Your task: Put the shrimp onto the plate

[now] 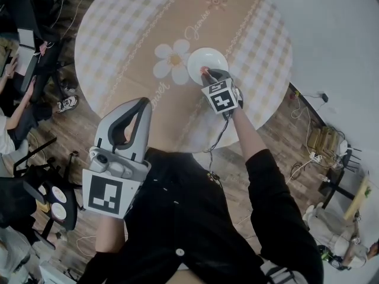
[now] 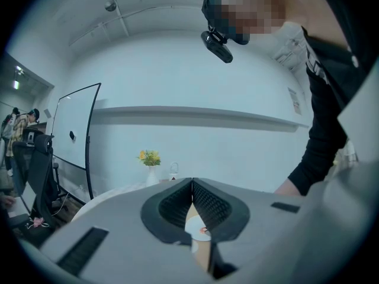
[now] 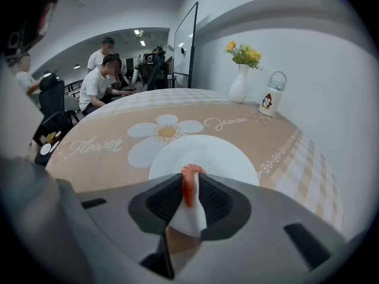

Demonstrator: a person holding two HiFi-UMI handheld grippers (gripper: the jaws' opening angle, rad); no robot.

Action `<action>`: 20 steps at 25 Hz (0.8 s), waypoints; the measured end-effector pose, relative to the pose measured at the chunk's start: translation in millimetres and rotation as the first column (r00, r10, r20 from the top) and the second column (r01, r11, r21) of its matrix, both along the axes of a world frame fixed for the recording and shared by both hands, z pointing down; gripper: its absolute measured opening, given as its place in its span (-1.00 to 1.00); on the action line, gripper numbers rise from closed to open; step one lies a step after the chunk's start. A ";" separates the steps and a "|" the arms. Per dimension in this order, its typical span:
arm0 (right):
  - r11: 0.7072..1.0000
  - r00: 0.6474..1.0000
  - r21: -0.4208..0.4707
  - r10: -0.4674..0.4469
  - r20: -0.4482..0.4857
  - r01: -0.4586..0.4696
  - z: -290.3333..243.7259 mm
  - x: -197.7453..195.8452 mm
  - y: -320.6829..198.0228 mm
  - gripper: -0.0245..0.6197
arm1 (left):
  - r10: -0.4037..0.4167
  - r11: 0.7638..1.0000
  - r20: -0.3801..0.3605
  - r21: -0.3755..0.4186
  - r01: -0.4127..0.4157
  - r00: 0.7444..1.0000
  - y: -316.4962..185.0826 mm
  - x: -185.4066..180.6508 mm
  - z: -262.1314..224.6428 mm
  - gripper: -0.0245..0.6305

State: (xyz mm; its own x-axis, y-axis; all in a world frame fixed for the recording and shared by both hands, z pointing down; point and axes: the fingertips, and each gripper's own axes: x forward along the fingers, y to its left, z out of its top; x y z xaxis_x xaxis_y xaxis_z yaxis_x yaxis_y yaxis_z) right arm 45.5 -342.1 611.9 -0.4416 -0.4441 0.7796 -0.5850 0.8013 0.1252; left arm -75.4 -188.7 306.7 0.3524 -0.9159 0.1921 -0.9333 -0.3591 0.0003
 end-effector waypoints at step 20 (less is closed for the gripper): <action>0.975 0.957 0.170 0.095 0.275 -0.145 -89.0 2.9 22.0 -0.91 | 0.087 0.995 -0.013 0.046 -0.086 0.996 1.0 7.4 -13.4 -0.91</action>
State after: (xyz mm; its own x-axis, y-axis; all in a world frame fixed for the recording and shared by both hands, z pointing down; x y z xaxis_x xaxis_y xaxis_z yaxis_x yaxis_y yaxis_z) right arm 48.5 -320.1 522.9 -0.5540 -0.6325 0.5413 -0.7077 0.7002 0.0938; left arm -68.0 -187.7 293.2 0.4332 -0.8894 0.1458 -0.8987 -0.4385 -0.0043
